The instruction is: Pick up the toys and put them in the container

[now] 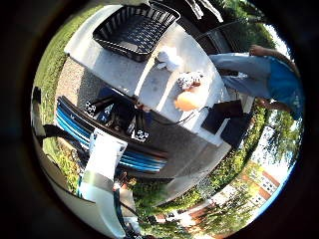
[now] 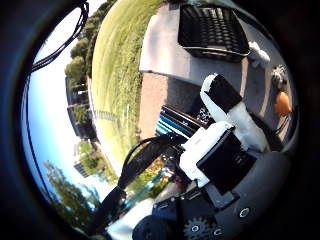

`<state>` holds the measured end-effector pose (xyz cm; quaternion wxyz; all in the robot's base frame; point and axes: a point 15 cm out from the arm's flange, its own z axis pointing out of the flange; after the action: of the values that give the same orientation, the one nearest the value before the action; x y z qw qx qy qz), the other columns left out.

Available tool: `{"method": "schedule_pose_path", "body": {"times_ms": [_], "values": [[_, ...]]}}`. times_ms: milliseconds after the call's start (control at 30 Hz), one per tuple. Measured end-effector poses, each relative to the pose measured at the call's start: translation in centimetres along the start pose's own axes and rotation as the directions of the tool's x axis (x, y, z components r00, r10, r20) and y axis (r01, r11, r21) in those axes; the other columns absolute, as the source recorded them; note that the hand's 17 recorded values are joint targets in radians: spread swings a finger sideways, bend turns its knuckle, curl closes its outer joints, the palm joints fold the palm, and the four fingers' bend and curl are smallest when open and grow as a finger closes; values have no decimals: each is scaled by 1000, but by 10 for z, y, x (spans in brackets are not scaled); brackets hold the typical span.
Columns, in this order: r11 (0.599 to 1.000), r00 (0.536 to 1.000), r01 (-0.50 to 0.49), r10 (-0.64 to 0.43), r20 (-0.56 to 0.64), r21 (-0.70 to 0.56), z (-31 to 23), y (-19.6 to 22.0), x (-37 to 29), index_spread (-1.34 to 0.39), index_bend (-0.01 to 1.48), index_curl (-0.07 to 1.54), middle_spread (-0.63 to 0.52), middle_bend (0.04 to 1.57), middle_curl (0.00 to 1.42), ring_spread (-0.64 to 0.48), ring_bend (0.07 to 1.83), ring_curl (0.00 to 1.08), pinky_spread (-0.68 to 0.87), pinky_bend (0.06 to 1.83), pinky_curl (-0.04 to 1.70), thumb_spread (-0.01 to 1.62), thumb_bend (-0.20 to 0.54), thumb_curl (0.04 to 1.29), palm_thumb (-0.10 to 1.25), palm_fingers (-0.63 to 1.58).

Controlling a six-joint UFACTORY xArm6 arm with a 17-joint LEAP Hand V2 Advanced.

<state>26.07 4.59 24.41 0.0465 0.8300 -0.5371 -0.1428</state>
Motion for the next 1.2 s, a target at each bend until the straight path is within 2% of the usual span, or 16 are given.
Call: {"method": "schedule_pose_path", "body": {"times_ms": [200, 300, 400, 533, 633, 800, 933, 1100, 1200], "values": [[989, 989, -147, 147, 35, 20, -1, 18, 64, -201, 165, 335, 5, 172, 315, 269, 288, 320, 418, 365, 199, 1226, -21, 366, 769, 324], [968, 971, -237, 234, 43, 84, -3, 27, 110, -194, 165, 324, 2, 169, 315, 266, 298, 323, 416, 392, 204, 1201, -33, 368, 744, 316], [935, 945, -326, 321, 56, 138, 4, 40, 162, -192, 167, 318, 0, 168, 314, 265, 311, 326, 418, 415, 209, 1180, -34, 368, 717, 317], [870, 877, -477, 462, 131, 129, 40, 69, 231, -190, 163, 309, -4, 174, 316, 263, 320, 328, 420, 439, 211, 1163, -30, 369, 701, 309], [837, 845, -531, 512, 152, 131, 63, 70, 273, -174, 158, 299, -3, 180, 322, 264, 325, 329, 421, 459, 213, 1155, -28, 371, 694, 294], [803, 808, -584, 562, 175, 117, 116, 62, 328, -158, 155, 290, 17, 157, 317, 261, 322, 332, 417, 491, 222, 1154, -25, 374, 700, 186], [788, 796, -603, 582, 166, 128, 162, 43, 376, -158, 151, 279, 40, 154, 307, 264, 330, 332, 424, 521, 229, 1134, -28, 374, 701, 132], [786, 799, -600, 583, 144, 149, 201, 16, 418, -158, 158, 269, 59, 164, 304, 265, 345, 332, 424, 549, 234, 1116, -29, 370, 699, 113], [804, 819, -573, 560, 124, 160, 211, -11, 427, -163, 134, 257, 72, 159, 303, 264, 366, 337, 422, 573, 241, 1107, -31, 367, 691, 77]]}}
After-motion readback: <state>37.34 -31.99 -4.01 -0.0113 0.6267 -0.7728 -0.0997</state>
